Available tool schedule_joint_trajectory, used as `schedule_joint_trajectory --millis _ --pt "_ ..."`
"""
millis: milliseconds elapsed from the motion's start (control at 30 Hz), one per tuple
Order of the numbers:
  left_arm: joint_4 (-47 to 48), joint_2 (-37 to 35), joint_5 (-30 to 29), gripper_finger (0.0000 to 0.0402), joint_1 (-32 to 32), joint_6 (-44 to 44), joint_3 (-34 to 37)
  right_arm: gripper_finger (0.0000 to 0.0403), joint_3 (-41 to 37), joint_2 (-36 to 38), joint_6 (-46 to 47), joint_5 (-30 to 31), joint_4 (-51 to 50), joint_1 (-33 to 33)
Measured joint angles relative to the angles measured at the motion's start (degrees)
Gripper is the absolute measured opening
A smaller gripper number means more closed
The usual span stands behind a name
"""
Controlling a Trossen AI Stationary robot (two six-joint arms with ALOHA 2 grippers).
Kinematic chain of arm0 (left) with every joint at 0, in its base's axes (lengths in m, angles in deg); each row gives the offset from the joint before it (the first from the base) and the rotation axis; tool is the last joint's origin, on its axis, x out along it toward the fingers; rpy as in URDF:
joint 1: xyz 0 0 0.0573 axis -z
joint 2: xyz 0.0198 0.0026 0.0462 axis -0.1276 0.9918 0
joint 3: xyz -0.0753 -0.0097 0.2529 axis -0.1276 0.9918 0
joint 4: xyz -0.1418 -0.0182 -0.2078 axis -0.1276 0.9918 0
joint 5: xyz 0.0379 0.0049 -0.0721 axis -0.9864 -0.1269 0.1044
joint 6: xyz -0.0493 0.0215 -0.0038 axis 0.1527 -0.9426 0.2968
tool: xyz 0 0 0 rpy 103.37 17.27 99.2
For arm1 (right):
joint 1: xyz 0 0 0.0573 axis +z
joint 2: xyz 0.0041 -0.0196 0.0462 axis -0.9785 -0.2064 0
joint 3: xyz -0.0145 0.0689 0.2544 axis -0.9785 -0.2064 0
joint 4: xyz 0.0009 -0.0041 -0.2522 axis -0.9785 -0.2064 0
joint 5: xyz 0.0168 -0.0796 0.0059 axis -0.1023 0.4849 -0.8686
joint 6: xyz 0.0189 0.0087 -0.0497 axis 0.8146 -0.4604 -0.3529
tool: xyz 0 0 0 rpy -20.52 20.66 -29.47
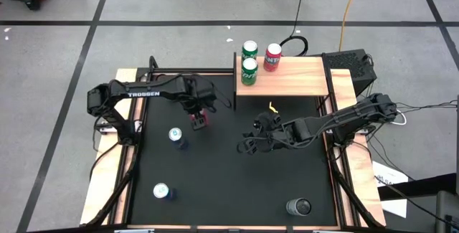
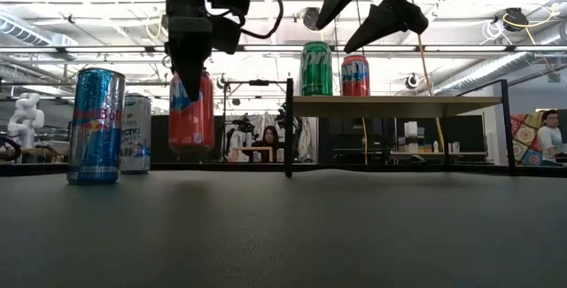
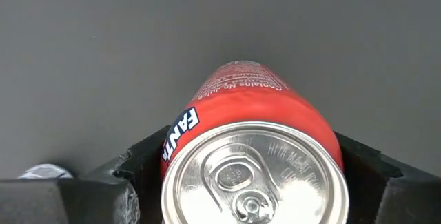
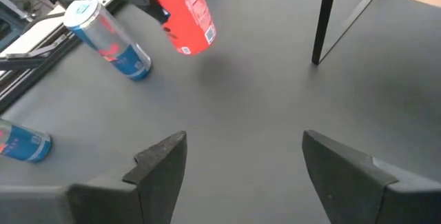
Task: Place canned beverage on shelf
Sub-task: Put the orange soda can on the shelf aligned with the other orange soda can
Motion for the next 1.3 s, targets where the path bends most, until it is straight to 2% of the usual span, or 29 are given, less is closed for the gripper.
schedule_joint_trajectory --millis 533,933,1033,1300 --pt "-3.62 -0.04 0.30 0.0290 9.97 3.37 0.00 0.0274 0.00 0.00 5.28 0.00 1.68 0.36" --pt "-8.32 -0.04 0.36 0.0290 16.35 4.32 0.00 0.0274 0.00 -1.07 14.05 0.98 0.74 6.08" --pt "-10.35 -0.04 0.33 0.0290 17.52 7.40 0.00 0.0274 0.00 -1.14 13.12 0.62 0.69 6.83" --pt "-18.93 0.79 -1.35 0.0290 20.51 22.58 0.00 0.0274 0.00 -1.14 1.21 -3.38 -0.16 5.70"
